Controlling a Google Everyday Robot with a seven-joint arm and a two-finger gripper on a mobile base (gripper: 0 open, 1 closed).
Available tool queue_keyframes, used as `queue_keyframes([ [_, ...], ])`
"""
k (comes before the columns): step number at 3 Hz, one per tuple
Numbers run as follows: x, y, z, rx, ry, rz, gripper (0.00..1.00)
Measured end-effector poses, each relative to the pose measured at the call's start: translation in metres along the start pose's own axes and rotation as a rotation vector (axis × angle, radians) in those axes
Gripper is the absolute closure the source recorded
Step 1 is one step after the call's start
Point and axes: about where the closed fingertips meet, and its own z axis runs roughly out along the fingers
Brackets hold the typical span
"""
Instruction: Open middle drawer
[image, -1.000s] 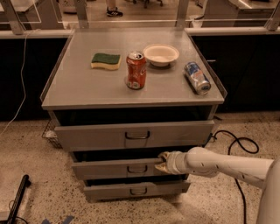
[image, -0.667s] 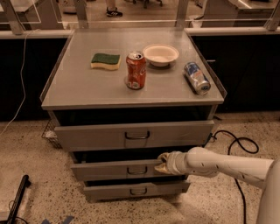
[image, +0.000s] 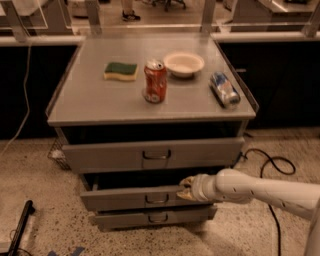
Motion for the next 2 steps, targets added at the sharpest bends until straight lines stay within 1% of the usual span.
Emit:
queue_keyframes([
  [1, -0.0082, 0.0015, -0.0157, 0.033, -0.011, -0.025, 1.00],
  [2, -0.0082, 0.0015, -0.0157, 0.033, -0.011, -0.025, 0.96],
])
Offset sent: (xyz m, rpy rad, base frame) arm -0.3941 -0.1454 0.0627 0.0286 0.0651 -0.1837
